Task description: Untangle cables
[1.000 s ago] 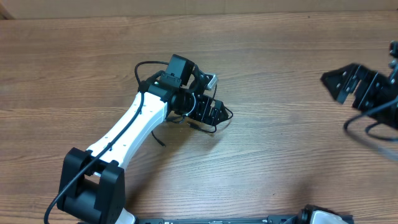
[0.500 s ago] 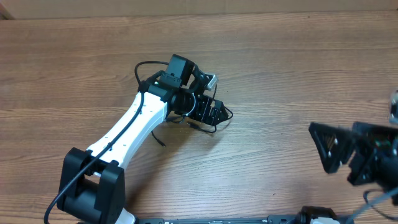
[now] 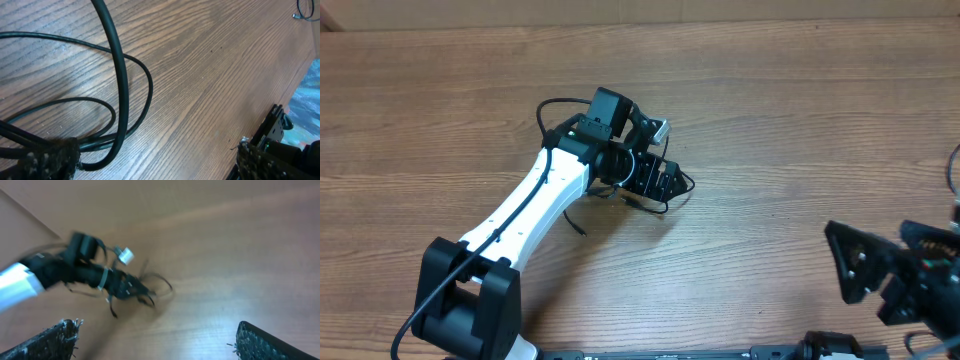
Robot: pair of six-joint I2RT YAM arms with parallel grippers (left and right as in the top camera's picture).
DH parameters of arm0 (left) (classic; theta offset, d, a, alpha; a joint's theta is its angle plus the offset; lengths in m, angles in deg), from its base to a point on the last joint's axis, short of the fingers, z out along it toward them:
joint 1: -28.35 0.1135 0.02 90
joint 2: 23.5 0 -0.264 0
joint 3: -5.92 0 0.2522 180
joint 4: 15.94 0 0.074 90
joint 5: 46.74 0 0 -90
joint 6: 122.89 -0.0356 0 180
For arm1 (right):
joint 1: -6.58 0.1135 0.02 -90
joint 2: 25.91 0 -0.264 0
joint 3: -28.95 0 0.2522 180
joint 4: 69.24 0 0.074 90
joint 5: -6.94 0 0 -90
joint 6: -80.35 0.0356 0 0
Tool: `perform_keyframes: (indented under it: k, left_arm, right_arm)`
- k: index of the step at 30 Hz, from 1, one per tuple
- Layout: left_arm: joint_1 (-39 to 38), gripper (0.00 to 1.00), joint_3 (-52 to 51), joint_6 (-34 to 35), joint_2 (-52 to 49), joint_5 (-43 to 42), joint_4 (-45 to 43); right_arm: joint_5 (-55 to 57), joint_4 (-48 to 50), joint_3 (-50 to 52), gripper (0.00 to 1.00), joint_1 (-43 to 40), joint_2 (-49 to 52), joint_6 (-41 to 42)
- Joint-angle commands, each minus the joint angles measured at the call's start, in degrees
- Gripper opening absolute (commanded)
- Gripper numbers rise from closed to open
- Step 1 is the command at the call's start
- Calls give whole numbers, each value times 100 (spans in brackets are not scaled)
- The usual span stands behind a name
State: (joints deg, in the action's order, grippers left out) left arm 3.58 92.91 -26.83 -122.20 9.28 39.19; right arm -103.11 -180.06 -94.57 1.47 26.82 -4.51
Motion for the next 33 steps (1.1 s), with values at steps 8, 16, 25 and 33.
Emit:
perform_keyframes:
  k: [8,16,25,33]
  left_arm:
    - [-37,99,74,37,-63,11,-4]
    - [-33,99,74,37,-63,219,-398]
    - [560,100,605,83,-61,-505,-619]
    - [267,99,308,81,-221,-476,-702]
  right_arm:
    - [-1082,2280,4203,100,39,-63,210]
    - [-1851,4004,6472,100,39,317,1631]
    - [-2269,4559,6924,100,39,1351,1626]
    - [-2269,4776,6924,100,39,1727,1626]
